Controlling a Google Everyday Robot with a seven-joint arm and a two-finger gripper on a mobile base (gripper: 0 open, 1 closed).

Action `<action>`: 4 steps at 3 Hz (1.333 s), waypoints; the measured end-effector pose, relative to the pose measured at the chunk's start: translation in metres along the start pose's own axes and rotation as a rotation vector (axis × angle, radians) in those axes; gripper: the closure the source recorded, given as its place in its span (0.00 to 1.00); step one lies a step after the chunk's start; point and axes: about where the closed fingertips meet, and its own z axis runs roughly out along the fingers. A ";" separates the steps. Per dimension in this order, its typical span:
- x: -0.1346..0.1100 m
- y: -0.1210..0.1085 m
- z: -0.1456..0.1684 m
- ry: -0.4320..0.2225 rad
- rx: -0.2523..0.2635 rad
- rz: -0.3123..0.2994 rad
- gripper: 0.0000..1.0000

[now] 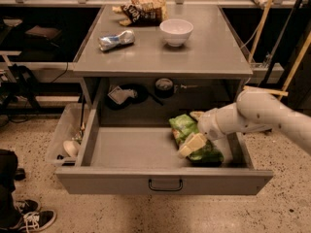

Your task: Pick green rice chip bag from top drawer and place on counter

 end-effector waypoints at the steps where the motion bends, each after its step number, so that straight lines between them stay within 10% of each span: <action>1: -0.016 -0.006 0.012 -0.036 0.026 -0.027 0.00; 2: -0.015 -0.006 0.012 -0.035 0.026 -0.026 0.00; 4: -0.015 -0.006 0.012 -0.035 0.026 -0.026 0.41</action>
Offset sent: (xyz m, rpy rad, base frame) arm 0.0129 0.0181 0.0027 0.0242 -0.0513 0.0016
